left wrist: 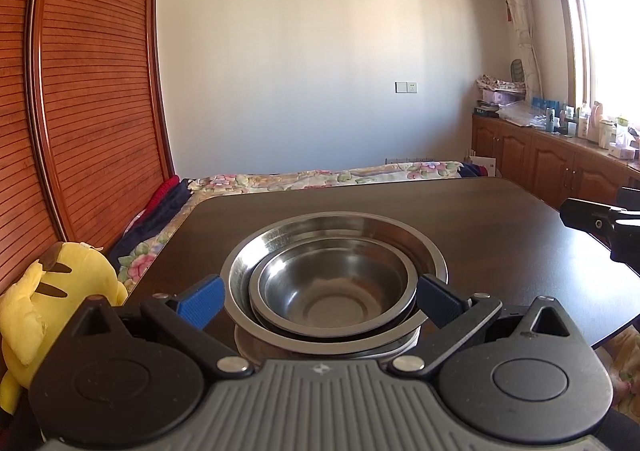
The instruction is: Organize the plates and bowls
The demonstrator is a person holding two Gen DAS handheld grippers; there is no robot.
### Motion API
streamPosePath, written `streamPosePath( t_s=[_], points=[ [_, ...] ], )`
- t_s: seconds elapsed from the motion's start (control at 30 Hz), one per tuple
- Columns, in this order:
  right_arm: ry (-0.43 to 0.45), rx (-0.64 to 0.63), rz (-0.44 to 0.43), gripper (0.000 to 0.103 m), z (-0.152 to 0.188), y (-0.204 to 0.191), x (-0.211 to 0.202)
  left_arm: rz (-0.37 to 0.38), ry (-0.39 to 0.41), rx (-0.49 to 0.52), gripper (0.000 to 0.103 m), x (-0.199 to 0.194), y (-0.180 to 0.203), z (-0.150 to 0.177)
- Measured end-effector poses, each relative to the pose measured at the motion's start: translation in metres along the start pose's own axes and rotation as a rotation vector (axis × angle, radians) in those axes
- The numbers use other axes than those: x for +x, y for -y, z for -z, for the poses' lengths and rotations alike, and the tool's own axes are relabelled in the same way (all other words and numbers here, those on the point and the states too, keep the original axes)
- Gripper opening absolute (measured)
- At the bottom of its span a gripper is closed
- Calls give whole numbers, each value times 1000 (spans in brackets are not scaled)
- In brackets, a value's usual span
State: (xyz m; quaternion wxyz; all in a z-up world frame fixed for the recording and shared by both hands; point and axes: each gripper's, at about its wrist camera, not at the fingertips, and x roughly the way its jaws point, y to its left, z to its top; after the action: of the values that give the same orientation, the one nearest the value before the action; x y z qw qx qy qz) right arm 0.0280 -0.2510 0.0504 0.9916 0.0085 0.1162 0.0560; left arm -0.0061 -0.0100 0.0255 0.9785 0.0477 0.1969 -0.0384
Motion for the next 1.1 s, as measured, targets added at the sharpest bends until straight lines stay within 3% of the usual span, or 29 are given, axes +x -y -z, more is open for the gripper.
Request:
streamPosePath(
  t_s=[1.1],
  points=[
    [-9, 5, 6, 103, 0, 2, 2, -9, 7, -7, 103, -3, -1, 0]
  ],
)
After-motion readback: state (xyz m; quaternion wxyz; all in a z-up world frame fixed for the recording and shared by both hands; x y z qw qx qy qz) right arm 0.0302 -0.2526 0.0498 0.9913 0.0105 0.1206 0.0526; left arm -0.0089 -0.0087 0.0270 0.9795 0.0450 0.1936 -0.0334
